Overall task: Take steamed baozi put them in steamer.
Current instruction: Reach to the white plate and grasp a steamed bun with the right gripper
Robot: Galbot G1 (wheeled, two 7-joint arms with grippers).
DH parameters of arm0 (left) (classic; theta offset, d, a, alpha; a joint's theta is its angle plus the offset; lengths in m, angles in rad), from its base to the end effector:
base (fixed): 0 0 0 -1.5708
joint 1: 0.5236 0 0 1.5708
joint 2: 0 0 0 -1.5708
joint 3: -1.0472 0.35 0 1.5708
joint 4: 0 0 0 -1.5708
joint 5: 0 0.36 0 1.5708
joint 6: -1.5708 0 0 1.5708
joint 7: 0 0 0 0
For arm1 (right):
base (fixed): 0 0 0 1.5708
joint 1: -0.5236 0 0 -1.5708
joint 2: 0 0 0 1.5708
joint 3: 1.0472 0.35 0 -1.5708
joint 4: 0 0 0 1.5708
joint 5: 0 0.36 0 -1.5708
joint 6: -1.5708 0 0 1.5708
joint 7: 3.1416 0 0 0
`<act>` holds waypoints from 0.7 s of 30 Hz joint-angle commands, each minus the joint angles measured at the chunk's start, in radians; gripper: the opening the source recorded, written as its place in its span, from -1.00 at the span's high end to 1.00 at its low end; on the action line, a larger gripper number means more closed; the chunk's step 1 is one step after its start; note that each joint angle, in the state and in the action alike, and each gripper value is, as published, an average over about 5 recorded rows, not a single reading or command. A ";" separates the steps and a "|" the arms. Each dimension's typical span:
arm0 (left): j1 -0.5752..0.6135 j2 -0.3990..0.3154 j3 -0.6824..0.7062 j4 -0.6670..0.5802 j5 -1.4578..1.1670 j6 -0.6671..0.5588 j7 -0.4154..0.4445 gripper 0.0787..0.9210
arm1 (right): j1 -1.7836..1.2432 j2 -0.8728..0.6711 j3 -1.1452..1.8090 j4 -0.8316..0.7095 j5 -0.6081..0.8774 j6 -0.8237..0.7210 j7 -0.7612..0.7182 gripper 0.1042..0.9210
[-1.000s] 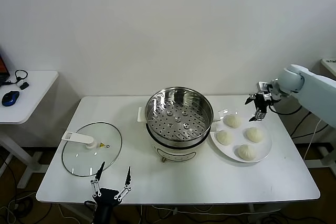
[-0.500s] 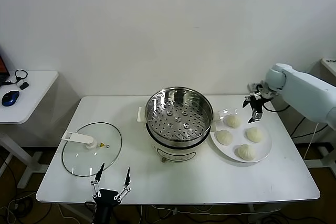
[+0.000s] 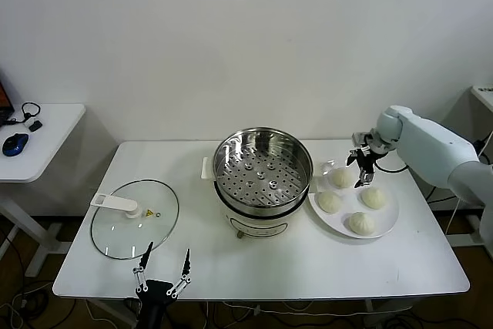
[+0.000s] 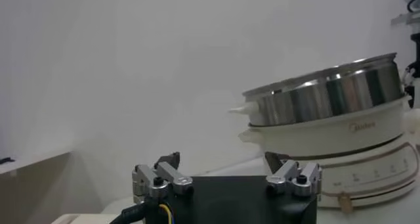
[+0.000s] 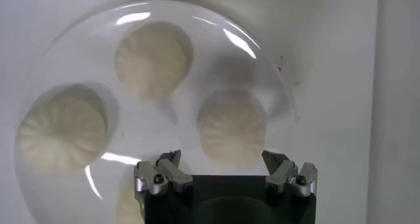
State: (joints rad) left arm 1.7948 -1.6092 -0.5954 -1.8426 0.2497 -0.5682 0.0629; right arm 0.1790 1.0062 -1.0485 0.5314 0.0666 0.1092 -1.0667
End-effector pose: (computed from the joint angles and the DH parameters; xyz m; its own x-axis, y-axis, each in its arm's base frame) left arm 0.0809 0.0151 -0.4215 -0.9914 0.1173 -0.0589 0.0996 0.9647 0.2438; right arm 0.6169 -0.1992 -0.2217 -0.1605 -0.0938 0.9826 -0.9858 -0.0347 -0.1643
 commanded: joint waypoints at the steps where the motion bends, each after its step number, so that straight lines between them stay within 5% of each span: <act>1: -0.001 -0.008 0.001 0.004 0.002 -0.002 -0.001 -0.77 | -0.024 0.026 0.050 -0.053 -0.032 0.020 0.007 -0.76; 21: -0.009 -0.007 -0.002 0.010 0.006 0.000 0.001 -0.77 | -0.031 0.065 0.074 -0.090 -0.077 0.025 0.008 -0.76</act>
State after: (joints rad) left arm 1.7878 -1.6092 -0.5973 -1.8344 0.2546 -0.5703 0.0627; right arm 0.1483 1.0643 -0.9838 0.4514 0.0001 0.1284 -1.0590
